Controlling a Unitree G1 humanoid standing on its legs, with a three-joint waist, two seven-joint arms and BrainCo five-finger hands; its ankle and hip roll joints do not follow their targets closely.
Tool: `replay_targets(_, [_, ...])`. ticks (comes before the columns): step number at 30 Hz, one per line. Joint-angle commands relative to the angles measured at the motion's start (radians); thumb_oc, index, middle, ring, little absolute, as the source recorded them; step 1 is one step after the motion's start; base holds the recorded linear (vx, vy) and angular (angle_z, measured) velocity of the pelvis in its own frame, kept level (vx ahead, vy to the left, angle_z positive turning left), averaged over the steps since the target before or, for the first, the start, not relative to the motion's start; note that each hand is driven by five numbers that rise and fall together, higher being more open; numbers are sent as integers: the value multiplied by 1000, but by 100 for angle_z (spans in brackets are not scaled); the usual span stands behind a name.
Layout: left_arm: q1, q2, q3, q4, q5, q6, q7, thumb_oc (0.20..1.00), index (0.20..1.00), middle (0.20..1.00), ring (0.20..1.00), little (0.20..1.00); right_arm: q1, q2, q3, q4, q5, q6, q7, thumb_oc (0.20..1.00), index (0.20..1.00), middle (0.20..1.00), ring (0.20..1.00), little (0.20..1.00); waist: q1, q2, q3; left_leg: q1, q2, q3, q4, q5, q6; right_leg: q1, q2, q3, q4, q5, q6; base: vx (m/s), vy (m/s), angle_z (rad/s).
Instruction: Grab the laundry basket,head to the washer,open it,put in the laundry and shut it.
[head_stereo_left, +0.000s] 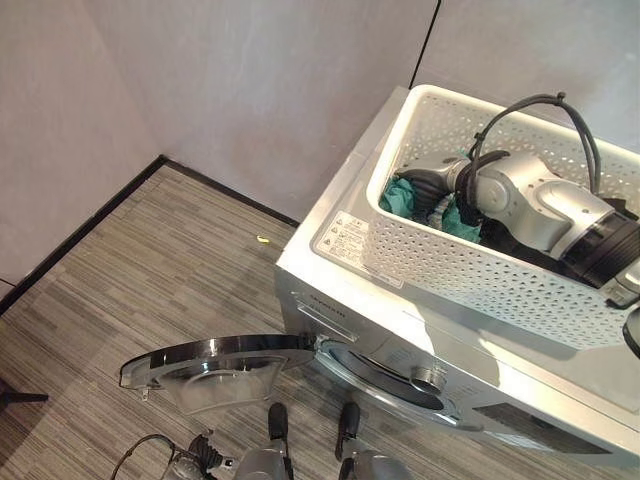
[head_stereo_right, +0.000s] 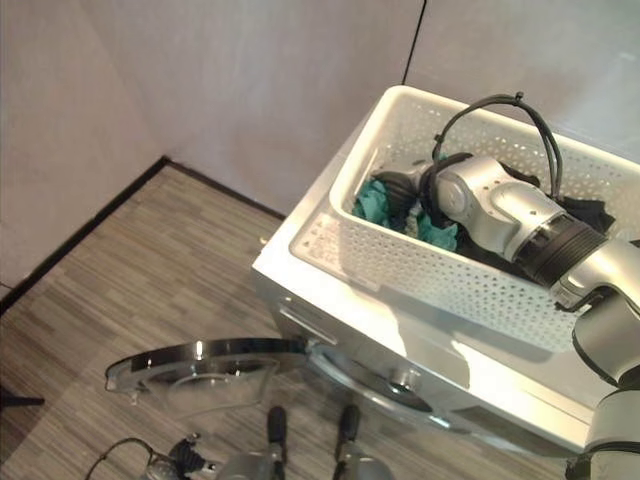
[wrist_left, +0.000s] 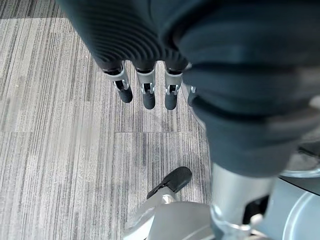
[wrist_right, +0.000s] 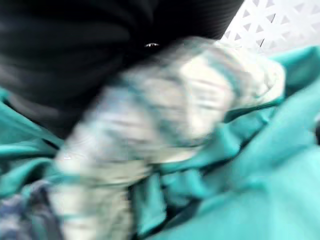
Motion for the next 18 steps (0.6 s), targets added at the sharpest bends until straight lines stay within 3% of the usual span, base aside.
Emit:
replay_targets(1, [-79, -42, -22, 32, 2, -9, -1, 1000, 1000, 1000, 1000, 1000, -71, -10, -59, 44, -29, 13, -55, 200, 200, 200, 200, 200, 21, -29, 61, -26, -5, -50, 9, -3, -15, 128, -3, 45, -2, -112, 49, 0, 0, 0])
replay_targets(5, [-77, -39, -15, 31, 9, -8, -1, 1000, 1000, 1000, 1000, 1000, -39, -13, -129, 34, 6, 13, -85, 200, 200, 200, 200, 200, 16, -23, 52, -13, -5, -47, 9, -6, -15, 137, -3, 47, -2, -113, 49, 0, 0, 0])
replay_targets(8, [-62, -36, -7, 32, 19, -14, -8, 1000, 1000, 1000, 1000, 1000, -19, -53, -196, 1, 132, 2, -116, 200, 200, 200, 200, 200, 11, -20, 35, 3, -5, -46, 7, -9, -16, 149, -5, 52, -2, -114, 52, 33, -10, 0])
replay_targets(11, [-52, -35, 8, 38, 34, -25, -5, 1000, 1000, 1000, 1000, 1000, -33, -141, -332, 8, 209, -22, -233, 200, 200, 200, 200, 200, 0, -4, -22, 47, -10, -40, 6, -16, -17, 188, -11, 54, -2, -116, 57, 55, -24, 5])
replay_targets(15, [-48, -36, 16, 61, 34, -25, 1, 1000, 1000, 1000, 1000, 1000, -49, -165, -377, 46, 217, -35, -285, 200, 200, 200, 200, 200, -10, 4, -64, 70, -11, -40, 7, -17, -19, 206, -11, 56, -1, -116, 57, 6, -28, 1])
replay_targets(16, [18, 82, 106, 65, 40, -18, 7, 1000, 1000, 1000, 1000, 1000, 153, -73, -651, 185, 169, -25, -456, 200, 200, 200, 200, 200, 4, -45, -49, 82, -33, -172, 174, -175, 19, 150, -8, 105, 117, -133, 53, 0, 76, 4])
replay_targets(17, [24, 80, 113, 68, 29, -22, 4, 1000, 1000, 1000, 1000, 1000, 171, -43, -593, 229, 247, -29, -366, 200, 200, 200, 200, 200, 2, -42, -80, 132, -16, -154, 76, -131, 16, 158, -10, 114, 100, -115, 65, -14, 91, 2])
replay_targets(18, [24, 82, 114, 71, 29, -21, 3, 1000, 1000, 1000, 1000, 1000, 168, -46, -583, 228, 249, -26, -354, 200, 200, 200, 200, 200, 1, -44, -81, 139, -15, -155, 63, -125, 14, 160, -10, 112, 99, -116, 65, -20, 113, -7])
